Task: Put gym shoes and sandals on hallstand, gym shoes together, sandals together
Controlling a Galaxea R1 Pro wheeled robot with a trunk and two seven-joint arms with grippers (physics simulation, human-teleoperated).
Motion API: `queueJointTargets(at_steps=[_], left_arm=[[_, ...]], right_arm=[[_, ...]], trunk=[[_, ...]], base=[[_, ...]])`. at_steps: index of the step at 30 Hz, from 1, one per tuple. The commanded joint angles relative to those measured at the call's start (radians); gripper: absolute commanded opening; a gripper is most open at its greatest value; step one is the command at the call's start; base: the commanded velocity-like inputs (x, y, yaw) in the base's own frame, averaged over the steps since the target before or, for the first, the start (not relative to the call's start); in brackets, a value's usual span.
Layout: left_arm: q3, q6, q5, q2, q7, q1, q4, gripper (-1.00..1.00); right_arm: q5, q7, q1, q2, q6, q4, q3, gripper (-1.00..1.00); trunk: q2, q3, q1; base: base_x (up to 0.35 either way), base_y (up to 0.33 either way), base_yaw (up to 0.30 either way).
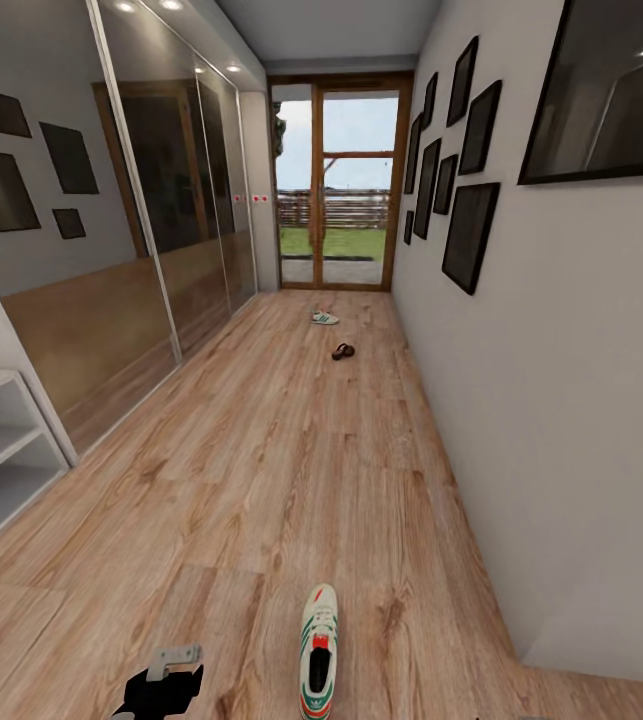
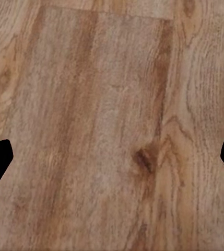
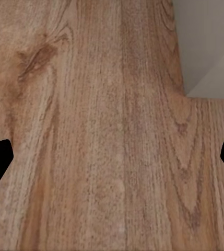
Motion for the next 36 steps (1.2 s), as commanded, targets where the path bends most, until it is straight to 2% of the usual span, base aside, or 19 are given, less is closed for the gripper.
queueJointTargets(at_steps=[1,11,36], left_arm=[[0.001,-0.003,0.003,0.000,0.000,-0.001,0.001,1.00],[0.003,-0.003,0.003,0.000,0.000,-0.001,0.001,1.00],[0.003,-0.004,0.004,0.000,0.000,-0.001,0.001,1.00]], right_arm=[[0.001,0.000,0.000,0.000,-0.003,0.001,-0.001,1.00],[0.001,0.000,0.000,0.000,-0.003,0.001,-0.001,1.00],[0.000,-0.005,0.000,-0.001,-0.004,-0.002,-0.007,1.00]], trunk=[[0.000,-0.001,0.000],[0.000,-0.001,0.000],[0.000,-0.001,0.000]], base=[[0.001,0.006,0.000],[0.035,0.153,0.000],[0.087,0.292,0.000]])
